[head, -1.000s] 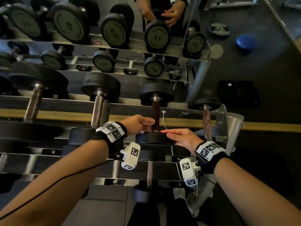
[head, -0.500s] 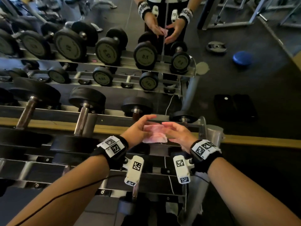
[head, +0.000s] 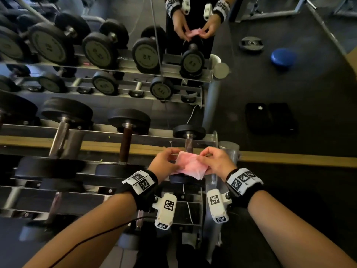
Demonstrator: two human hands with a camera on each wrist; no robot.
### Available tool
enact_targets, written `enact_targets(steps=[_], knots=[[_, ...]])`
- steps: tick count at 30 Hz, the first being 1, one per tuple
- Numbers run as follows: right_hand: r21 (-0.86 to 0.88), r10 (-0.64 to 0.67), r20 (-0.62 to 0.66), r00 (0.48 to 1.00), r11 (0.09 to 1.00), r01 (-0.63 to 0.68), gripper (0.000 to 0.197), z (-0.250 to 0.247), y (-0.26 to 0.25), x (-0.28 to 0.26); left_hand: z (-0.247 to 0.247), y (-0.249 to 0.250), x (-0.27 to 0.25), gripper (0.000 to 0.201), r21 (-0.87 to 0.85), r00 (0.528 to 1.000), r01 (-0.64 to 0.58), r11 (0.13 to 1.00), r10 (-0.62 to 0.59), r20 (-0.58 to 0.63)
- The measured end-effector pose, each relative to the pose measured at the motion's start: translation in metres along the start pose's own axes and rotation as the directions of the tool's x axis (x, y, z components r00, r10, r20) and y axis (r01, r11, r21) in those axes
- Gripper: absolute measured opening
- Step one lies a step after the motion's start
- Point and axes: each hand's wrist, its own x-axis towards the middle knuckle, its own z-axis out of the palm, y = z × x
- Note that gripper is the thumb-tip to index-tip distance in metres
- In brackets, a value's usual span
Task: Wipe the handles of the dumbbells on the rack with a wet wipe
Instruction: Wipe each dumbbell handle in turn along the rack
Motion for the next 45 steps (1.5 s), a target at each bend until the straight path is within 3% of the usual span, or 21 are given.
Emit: enact_targets(steps=[3, 5, 9, 11, 14, 17, 21, 24, 26, 31, 36, 39, 42, 45], knots=[[-0.023, 0.004, 0.1, 0.995, 1.0, -0.002, 0.018, -0.008, 0.003, 0.0, 0.008, 0.0, 0.004, 0.051, -0.137, 0.999, 0.041, 0.99, -0.037, 0.034], [-0.061, 0.03, 0.126, 0.992, 0.998, -0.023, 0.021, -0.008, 0.003, 0.001, 0.011, 0.003, 0.009, 0.043, -0.12, 1.0, 0.011, 0.993, -0.014, -0.022], [-0.046, 0.052, -0.049, 0.997, 0.997, -0.055, 0.015, -0.002, 0.004, 0.006, 0.018, 0.011, 0.018, 0.031, 0.048, 0.982, -0.111, 0.993, 0.117, -0.146], [0.053, 0.117, -0.092, 0.989, 0.992, -0.112, 0.017, 0.002, 0.006, 0.009, 0.025, 0.012, 0.018, 0.024, 0.098, 0.968, -0.186, 0.978, 0.199, -0.151], [0.332, 0.229, -0.057, 0.972, 0.922, -0.198, 0.017, 0.003, 0.009, 0.014, 0.034, 0.008, 0.014, 0.02, 0.055, 0.963, -0.246, 0.968, 0.25, -0.103], [0.526, 0.213, 0.012, 0.977, 0.829, -0.187, 0.013, 0.002, 0.009, 0.014, 0.04, 0.001, 0.011, 0.025, 0.053, 0.966, -0.239, 0.969, 0.243, -0.082], [0.643, 0.235, 0.084, 0.968, 0.73, -0.233, 0.025, -0.003, 0.01, 0.015, 0.043, -0.004, 0.012, 0.041, 0.008, 0.981, -0.184, 0.983, 0.184, -0.069], [0.56, 0.182, 0.116, 0.976, 0.8, -0.216, 0.03, -0.006, 0.018, 0.014, 0.042, -0.007, 0.012, 0.049, -0.033, 0.988, -0.152, 0.988, 0.152, -0.018], [0.487, 0.153, 0.11, 0.982, 0.853, -0.187, 0.02, -0.007, 0.021, 0.015, 0.039, -0.012, 0.012, 0.052, -0.075, 0.992, -0.128, 0.989, 0.129, 0.003], [0.358, 0.22, -0.114, 0.969, 0.919, -0.166, 0.011, -0.017, 0.03, 0.036, 0.023, -0.038, 0.009, 0.044, -0.036, 0.993, -0.065, 0.997, 0.061, -0.104], [0.406, 0.237, -0.216, 0.947, 0.904, -0.133, 0.015, -0.019, 0.038, 0.062, 0.016, -0.058, 0.003, 0.036, -0.012, 1.0, -0.001, 1.0, 0.001, 0.0], [0.439, 0.199, -0.163, 0.966, 0.892, -0.109, 0.031, -0.011, 0.037, 0.076, 0.012, -0.06, 0.004, 0.035, -0.01, 0.998, 0.033, 0.999, -0.032, 0.054], [0.456, 0.147, -0.07, 0.987, 0.885, -0.099, 0.022, 0.001, 0.034, 0.079, 0.011, -0.062, 0.006, 0.033, 0.003, 0.998, 0.047, 0.999, -0.047, 0.052], [0.357, 0.025, 0.027, 0.999, 0.933, -0.033, 0.03, 0.009, 0.037, 0.077, 0.014, -0.065, 0.007, 0.027, -0.037, 0.998, 0.057, 0.998, -0.055, 0.038]])
